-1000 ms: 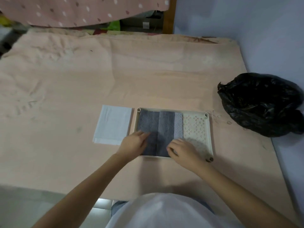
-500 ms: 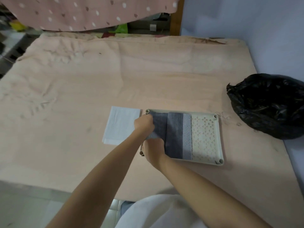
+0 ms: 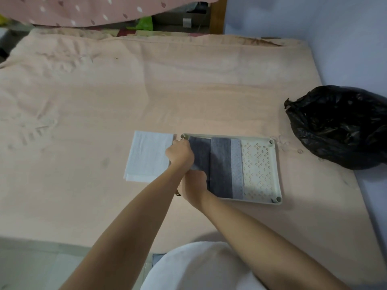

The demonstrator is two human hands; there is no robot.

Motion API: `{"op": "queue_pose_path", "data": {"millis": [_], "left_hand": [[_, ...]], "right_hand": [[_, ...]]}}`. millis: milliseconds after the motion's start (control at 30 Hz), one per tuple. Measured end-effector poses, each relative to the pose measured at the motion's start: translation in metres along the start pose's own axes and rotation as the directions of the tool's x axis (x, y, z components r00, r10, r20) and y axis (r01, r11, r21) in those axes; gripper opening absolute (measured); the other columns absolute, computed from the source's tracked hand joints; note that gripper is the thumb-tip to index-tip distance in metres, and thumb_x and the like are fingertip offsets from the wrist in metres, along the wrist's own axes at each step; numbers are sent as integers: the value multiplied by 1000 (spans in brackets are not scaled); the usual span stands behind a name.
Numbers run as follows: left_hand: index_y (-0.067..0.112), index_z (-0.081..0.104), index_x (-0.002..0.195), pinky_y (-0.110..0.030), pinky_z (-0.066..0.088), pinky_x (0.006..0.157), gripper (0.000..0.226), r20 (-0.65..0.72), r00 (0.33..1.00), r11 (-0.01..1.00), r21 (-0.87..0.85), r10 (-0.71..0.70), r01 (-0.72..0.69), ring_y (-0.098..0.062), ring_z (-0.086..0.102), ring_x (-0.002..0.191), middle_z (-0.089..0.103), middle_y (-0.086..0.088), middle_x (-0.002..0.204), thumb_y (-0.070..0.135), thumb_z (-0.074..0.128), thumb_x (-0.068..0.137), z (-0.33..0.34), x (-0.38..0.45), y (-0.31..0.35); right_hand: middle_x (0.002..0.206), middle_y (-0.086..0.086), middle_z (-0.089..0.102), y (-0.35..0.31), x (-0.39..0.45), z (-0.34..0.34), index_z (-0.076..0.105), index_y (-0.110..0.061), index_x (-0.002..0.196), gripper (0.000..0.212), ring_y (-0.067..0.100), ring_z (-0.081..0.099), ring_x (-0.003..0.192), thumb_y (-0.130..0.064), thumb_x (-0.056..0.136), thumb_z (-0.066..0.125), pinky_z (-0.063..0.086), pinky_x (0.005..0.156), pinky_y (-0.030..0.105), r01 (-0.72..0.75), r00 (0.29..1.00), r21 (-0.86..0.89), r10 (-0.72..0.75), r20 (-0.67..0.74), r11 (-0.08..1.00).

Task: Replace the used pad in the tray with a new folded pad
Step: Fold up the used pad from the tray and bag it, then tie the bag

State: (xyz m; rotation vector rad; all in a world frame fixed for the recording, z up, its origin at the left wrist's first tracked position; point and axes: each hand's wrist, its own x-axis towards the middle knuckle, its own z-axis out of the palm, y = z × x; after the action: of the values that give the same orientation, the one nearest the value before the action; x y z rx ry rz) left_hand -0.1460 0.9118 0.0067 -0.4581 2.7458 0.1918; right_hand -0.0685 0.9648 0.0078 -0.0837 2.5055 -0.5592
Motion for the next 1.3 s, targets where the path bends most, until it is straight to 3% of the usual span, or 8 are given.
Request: {"op": "queue_pose_path", "data": {"millis": [267, 433, 600, 733, 967, 1133, 1200, 1300], "left_hand": [[8, 58, 95, -24, 27, 50, 41, -36, 996, 980, -182, 80, -86, -24, 52, 69, 57, -3, 75, 43, 35, 93, -19, 3, 5], [10, 59, 87, -23, 30, 48, 34, -9, 979, 939, -281, 205, -199, -19, 52, 57, 51, 2, 58, 42, 48, 88, -21, -8, 40], [14, 57, 88, -35, 44, 73, 24, 2, 920, 869, -329, 392, -370, -26, 60, 82, 64, -6, 83, 36, 48, 91, -3, -24, 68], [14, 60, 114, -33, 40, 85, 27, -133, 759, 747, -132, 638, -651, -24, 50, 109, 59, -4, 118, 20, 47, 91, 21, -28, 52], [18, -6, 150, -38, -5, 119, 66, 26, 689, 661, 259, 725, -705, -17, -9, 146, -7, -1, 158, 52, 17, 98, 59, -30, 20], [12, -10, 148, -38, -11, 118, 70, 19, 682, 644, 311, 731, -699, -19, -12, 145, -9, -5, 158, 55, 11, 97, 71, -29, 27], [11, -9, 148, -39, -10, 118, 70, 13, 667, 628, 324, 745, -707, -20, -13, 145, -9, -6, 158, 55, 9, 96, 73, -28, 28], [10, -10, 147, -39, -10, 118, 72, 12, 652, 612, 332, 758, -718, -21, -13, 145, -9, -7, 158, 56, -3, 92, 76, -27, 31]], "right_hand": [[78, 5, 68, 25, -17, -20, 58, -11, 72, 33, 27, 63, 77, -36, 88, 45, 44, 64, 31, 57, 981, 39, -49, -187, 998], [51, -8, 47, 71, -32, -35, 42, -21, 56, 38, 9, 44, 48, -39, 88, 53, 31, 48, 26, -21, 961, 174, 68, -269, 985], [49, -7, 43, 119, -37, -36, 40, -20, 52, 41, 12, 44, 50, -34, 87, 56, 30, 50, 25, -148, 936, 334, 241, -257, 931], [50, -6, 45, 138, -31, -32, 42, -18, 55, 37, 18, 47, 56, -32, 87, 56, 29, 50, 25, -199, 927, 403, 305, -220, 894], [58, -10, 49, 154, -24, -22, 46, -22, 63, 30, 17, 52, 63, -35, 88, 54, 31, 58, 27, -190, 927, 359, 287, -242, 914], [110, 9, 56, 159, -23, -19, 55, -9, 105, 28, 25, 53, 101, -31, 89, 50, 39, 74, 32, -111, 890, -19, 91, -446, 994], [149, 12, 31, 163, -21, -20, 37, -8, 139, 52, 25, 33, 134, -32, 93, 43, 33, 103, 37, 15, 917, -112, -58, -394, 994], [159, 2, -10, 173, -11, -20, -1, -13, 150, 64, 17, -5, 146, -38, 99, 28, 3, 118, 36, 151, 944, -277, -222, -244, 949]]}}
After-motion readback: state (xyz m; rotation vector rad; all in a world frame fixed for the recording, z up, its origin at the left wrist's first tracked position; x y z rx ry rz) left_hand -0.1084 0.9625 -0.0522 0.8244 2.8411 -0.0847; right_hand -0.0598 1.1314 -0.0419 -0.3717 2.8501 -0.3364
